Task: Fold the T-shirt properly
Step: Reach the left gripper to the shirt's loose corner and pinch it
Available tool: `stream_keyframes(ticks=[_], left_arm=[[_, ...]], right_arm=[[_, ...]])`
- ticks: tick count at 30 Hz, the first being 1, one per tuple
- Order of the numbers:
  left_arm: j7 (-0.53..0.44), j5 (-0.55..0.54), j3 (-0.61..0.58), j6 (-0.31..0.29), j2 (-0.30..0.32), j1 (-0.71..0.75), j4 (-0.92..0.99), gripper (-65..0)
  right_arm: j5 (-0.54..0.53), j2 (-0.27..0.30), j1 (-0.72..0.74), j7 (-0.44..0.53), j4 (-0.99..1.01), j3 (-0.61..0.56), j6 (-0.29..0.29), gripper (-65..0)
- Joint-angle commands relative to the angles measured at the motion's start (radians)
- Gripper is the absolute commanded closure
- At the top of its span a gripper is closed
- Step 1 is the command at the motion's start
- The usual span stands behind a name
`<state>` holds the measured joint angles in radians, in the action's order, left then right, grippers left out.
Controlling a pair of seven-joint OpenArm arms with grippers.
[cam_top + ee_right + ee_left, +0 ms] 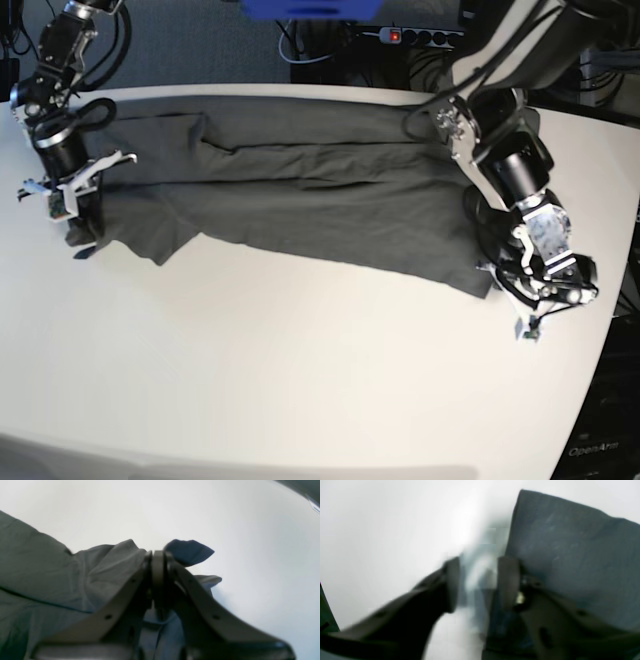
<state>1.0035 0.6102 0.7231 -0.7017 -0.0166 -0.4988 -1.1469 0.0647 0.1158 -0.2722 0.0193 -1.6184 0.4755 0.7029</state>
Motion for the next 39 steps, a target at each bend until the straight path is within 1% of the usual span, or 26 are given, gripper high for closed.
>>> stream_keyframes(ticks=[1,3,5,11,17,20,25,28,34,35,36,38,39], left_arm=[[-0.005,-0.005,-0.004,0.004,0.007,-0.031,-0.014,-31.5],[-0.007,-0.008,-0.004,0.004,0.005,-0.031,-0.014,-35.8],[-0.007,-0.039,-0.004,0.004,0.007,-0.031,-0.014,-37.4],[-0.007,-0.1,-0.009,0.004,0.008,-0.03,-0.012,-37.3],[-0.015,-0.109,-0.009,0.004,-0.013,-0.03,-0.003,-37.3],[-0.018,-0.114,-0.009,0.004,-0.013,-0.03,0.051,-37.3],[-0.102,-0.106,-0.006,0.004,-0.012,-0.03,0.11,-37.3],[-0.113,-0.112,-0.004,0.004,-0.009,-0.028,0.117,-37.3],[-0.102,-0.112,-0.009,0.004,-0.012,-0.027,0.117,-36.9],[-0.102,-0.112,-0.009,0.004,-0.012,-0.027,0.117,-35.2],[-0.102,-0.112,-0.009,0.004,-0.012,-0.027,0.117,-31.9],[-0.102,-0.112,-0.009,0.004,-0.013,-0.025,0.117,-23.9],[-0.102,-0.112,-0.009,0.004,-0.013,-0.025,0.117,-18.6]], right_arm=[[-0.019,0.015,0.006,0.031,-0.015,0.004,-0.005,-1.0],[-0.019,0.017,0.006,0.031,-0.015,0.004,-0.005,-1.0],[-0.019,0.017,0.006,0.031,-0.015,0.004,-0.005,-1.0],[-0.018,0.015,0.006,0.031,-0.015,0.004,-0.005,-1.0],[-0.018,0.015,0.006,0.031,-0.015,0.004,-0.005,-1.0],[-0.018,0.015,0.004,0.031,-0.015,0.004,-0.005,-1.0],[-0.018,0.015,0.001,0.032,-0.015,0.004,-0.005,-1.0],[-0.018,0.015,0.0,0.032,-0.015,0.004,-0.005,-1.0],[-0.018,0.015,0.001,0.032,-0.015,0.004,-0.005,-0.9],[-0.018,0.015,0.001,0.032,-0.015,0.004,-0.005,-0.9],[-0.018,0.015,0.001,0.032,-0.015,0.004,-0.005,-0.9],[-0.018,0.015,0.001,0.032,-0.015,0.004,-0.005,-0.9],[-0.018,0.015,0.001,0.032,-0.015,0.004,-0.005,-0.9]])
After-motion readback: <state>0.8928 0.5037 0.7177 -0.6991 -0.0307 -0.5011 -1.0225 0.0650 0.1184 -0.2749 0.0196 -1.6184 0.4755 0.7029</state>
